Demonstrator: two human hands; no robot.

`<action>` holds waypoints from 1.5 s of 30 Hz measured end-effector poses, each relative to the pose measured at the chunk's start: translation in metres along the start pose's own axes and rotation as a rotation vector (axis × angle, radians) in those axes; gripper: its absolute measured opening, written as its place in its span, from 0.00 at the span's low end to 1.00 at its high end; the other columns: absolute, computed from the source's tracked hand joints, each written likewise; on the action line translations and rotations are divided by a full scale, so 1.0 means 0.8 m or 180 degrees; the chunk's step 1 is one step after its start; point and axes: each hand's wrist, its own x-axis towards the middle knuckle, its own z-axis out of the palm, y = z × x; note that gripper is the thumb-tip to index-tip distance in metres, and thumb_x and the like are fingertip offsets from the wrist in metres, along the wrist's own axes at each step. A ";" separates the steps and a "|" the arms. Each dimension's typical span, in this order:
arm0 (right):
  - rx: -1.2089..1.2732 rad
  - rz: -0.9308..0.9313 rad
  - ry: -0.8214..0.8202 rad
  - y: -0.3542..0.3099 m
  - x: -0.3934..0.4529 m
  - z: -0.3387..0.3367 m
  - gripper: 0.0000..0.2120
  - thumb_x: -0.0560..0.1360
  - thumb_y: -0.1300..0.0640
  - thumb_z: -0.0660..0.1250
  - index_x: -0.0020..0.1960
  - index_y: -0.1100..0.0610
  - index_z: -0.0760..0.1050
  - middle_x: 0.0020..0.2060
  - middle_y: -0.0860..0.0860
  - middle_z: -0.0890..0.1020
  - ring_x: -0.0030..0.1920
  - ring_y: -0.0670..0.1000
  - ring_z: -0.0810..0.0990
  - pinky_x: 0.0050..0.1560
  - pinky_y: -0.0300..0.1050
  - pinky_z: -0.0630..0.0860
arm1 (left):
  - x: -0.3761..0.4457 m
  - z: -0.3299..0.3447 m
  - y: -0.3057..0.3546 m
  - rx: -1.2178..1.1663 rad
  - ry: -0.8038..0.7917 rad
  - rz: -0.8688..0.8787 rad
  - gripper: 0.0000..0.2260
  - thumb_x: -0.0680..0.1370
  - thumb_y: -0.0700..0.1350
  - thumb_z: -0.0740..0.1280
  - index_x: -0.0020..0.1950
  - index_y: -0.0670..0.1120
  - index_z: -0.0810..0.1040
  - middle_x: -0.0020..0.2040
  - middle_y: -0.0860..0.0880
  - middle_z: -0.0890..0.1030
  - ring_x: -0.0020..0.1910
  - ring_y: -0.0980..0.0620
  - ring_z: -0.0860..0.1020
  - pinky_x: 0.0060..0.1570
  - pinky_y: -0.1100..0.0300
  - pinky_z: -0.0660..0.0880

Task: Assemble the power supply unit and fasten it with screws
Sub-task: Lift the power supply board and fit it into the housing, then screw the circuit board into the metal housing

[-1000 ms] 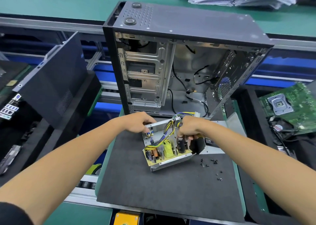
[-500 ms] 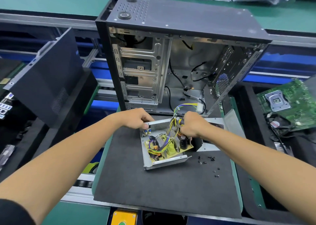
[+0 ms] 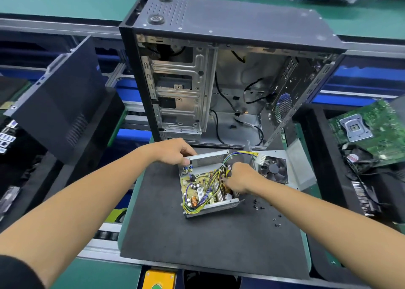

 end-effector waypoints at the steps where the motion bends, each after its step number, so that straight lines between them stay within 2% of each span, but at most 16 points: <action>1: -0.0032 -0.0009 -0.0022 -0.001 0.002 0.000 0.14 0.77 0.55 0.64 0.34 0.58 0.67 0.34 0.53 0.75 0.37 0.55 0.73 0.36 0.41 0.69 | -0.001 0.000 -0.001 -0.0010 0.0012 -0.0003 0.15 0.77 0.36 0.65 0.61 0.49 0.82 0.51 0.52 0.84 0.47 0.54 0.79 0.51 0.59 0.75; 5: -0.0208 -0.0067 -0.0072 -0.004 0.006 -0.001 0.13 0.77 0.56 0.63 0.35 0.58 0.68 0.31 0.52 0.73 0.33 0.54 0.73 0.30 0.40 0.68 | 0.001 0.005 -0.003 0.0003 0.0055 0.0037 0.11 0.79 0.41 0.66 0.60 0.47 0.81 0.54 0.50 0.83 0.52 0.50 0.79 0.55 0.53 0.74; 9: -0.0541 -0.0129 -0.0221 -0.005 0.005 -0.003 0.13 0.77 0.58 0.62 0.34 0.58 0.67 0.30 0.53 0.73 0.31 0.53 0.73 0.28 0.39 0.67 | 0.005 0.012 -0.004 0.0123 0.0038 0.0144 0.09 0.79 0.41 0.65 0.55 0.41 0.81 0.50 0.38 0.81 0.42 0.51 0.73 0.48 0.51 0.72; 13: -0.0688 -0.0105 -0.0256 -0.004 -0.001 -0.010 0.11 0.78 0.58 0.61 0.37 0.59 0.67 0.35 0.54 0.74 0.31 0.53 0.71 0.25 0.39 0.65 | 0.004 0.015 0.000 0.0138 -0.0093 0.0177 0.07 0.79 0.40 0.65 0.51 0.38 0.80 0.42 0.38 0.78 0.38 0.52 0.70 0.43 0.56 0.67; 16: -0.0709 -0.0102 -0.0238 -0.004 -0.007 -0.007 0.06 0.78 0.60 0.60 0.44 0.62 0.72 0.41 0.57 0.78 0.35 0.56 0.75 0.28 0.40 0.68 | 0.005 0.018 0.002 0.0180 -0.0024 0.0207 0.07 0.79 0.40 0.65 0.51 0.39 0.81 0.44 0.36 0.79 0.38 0.52 0.71 0.43 0.57 0.68; 19: -0.0962 -0.0082 -0.0543 -0.009 -0.015 -0.013 0.10 0.76 0.63 0.60 0.45 0.67 0.78 0.41 0.61 0.83 0.32 0.57 0.77 0.32 0.40 0.72 | 0.005 0.017 0.004 0.0241 -0.0073 0.0268 0.08 0.79 0.39 0.65 0.53 0.39 0.81 0.48 0.36 0.80 0.40 0.51 0.72 0.45 0.53 0.71; 23: -0.0868 -0.0173 -0.1362 -0.012 -0.032 -0.057 0.07 0.75 0.64 0.60 0.39 0.64 0.70 0.34 0.62 0.82 0.20 0.50 0.69 0.22 0.37 0.63 | 0.010 0.015 0.009 0.0533 -0.0087 0.0313 0.05 0.79 0.38 0.65 0.51 0.39 0.80 0.41 0.42 0.79 0.38 0.52 0.71 0.43 0.54 0.70; 26: -0.0662 -0.0521 -0.1564 -0.014 -0.056 -0.113 0.07 0.74 0.61 0.67 0.38 0.61 0.72 0.33 0.57 0.84 0.18 0.48 0.66 0.19 0.32 0.60 | 0.014 0.016 0.016 0.0681 -0.0051 0.0329 0.04 0.78 0.37 0.64 0.45 0.40 0.77 0.33 0.51 0.72 0.32 0.58 0.66 0.38 0.57 0.64; 28: -0.0351 -0.0854 -0.1312 -0.017 -0.065 -0.146 0.09 0.74 0.57 0.69 0.39 0.62 0.76 0.32 0.54 0.85 0.18 0.47 0.68 0.20 0.33 0.62 | 0.020 0.019 0.026 0.0849 -0.0116 0.0428 0.08 0.79 0.36 0.63 0.49 0.44 0.80 0.39 0.50 0.78 0.37 0.57 0.71 0.42 0.56 0.67; 31: -0.0331 -0.1112 -0.0298 -0.022 -0.055 -0.154 0.12 0.74 0.55 0.70 0.38 0.62 0.75 0.31 0.51 0.84 0.23 0.49 0.72 0.24 0.36 0.68 | 0.031 0.025 0.052 0.1395 -0.0491 0.0736 0.16 0.77 0.33 0.62 0.58 0.47 0.82 0.52 0.48 0.83 0.50 0.48 0.77 0.51 0.55 0.72; 34: -0.0621 -0.0840 -0.0285 -0.019 -0.040 -0.109 0.17 0.73 0.53 0.70 0.32 0.57 0.67 0.29 0.51 0.79 0.22 0.49 0.74 0.22 0.33 0.66 | 0.045 0.034 0.074 0.1905 -0.0589 0.1077 0.16 0.74 0.34 0.65 0.57 0.49 0.82 0.59 0.50 0.80 0.56 0.47 0.76 0.53 0.54 0.72; 36: -0.0567 -0.0685 -0.0590 -0.015 -0.031 -0.078 0.16 0.74 0.51 0.69 0.34 0.58 0.68 0.34 0.55 0.81 0.23 0.49 0.74 0.22 0.33 0.66 | 0.047 0.030 0.076 0.1948 -0.0119 0.1101 0.13 0.72 0.43 0.72 0.56 0.50 0.80 0.58 0.53 0.79 0.55 0.50 0.75 0.52 0.56 0.69; 38: -0.0526 -0.0642 -0.0625 -0.017 -0.024 -0.059 0.15 0.75 0.49 0.68 0.39 0.60 0.72 0.37 0.58 0.83 0.25 0.52 0.75 0.23 0.34 0.68 | 0.042 0.020 0.069 0.1726 0.0165 0.0881 0.17 0.71 0.50 0.75 0.55 0.49 0.75 0.54 0.52 0.77 0.51 0.53 0.71 0.49 0.56 0.67; 40: -0.0409 -0.0703 -0.0386 -0.024 -0.016 -0.049 0.16 0.75 0.48 0.66 0.38 0.60 0.73 0.35 0.59 0.83 0.24 0.52 0.74 0.30 0.39 0.71 | 0.031 0.009 0.058 0.1425 0.0177 0.0619 0.15 0.73 0.52 0.73 0.53 0.48 0.73 0.52 0.50 0.77 0.49 0.51 0.73 0.49 0.54 0.70; 43: -0.0403 -0.0826 -0.0104 -0.043 -0.004 -0.037 0.17 0.76 0.47 0.64 0.36 0.60 0.75 0.34 0.59 0.83 0.22 0.49 0.74 0.36 0.43 0.76 | 0.015 0.004 0.040 0.1575 0.0221 0.0310 0.09 0.78 0.53 0.67 0.45 0.49 0.71 0.45 0.51 0.77 0.45 0.48 0.74 0.46 0.53 0.71; 45: -0.0486 -0.0852 -0.0059 -0.052 0.004 -0.026 0.15 0.76 0.49 0.64 0.44 0.62 0.77 0.38 0.59 0.85 0.28 0.52 0.78 0.39 0.46 0.78 | 0.004 0.005 0.026 0.1590 0.0263 0.0084 0.11 0.79 0.53 0.64 0.42 0.49 0.71 0.40 0.52 0.75 0.43 0.49 0.73 0.43 0.54 0.69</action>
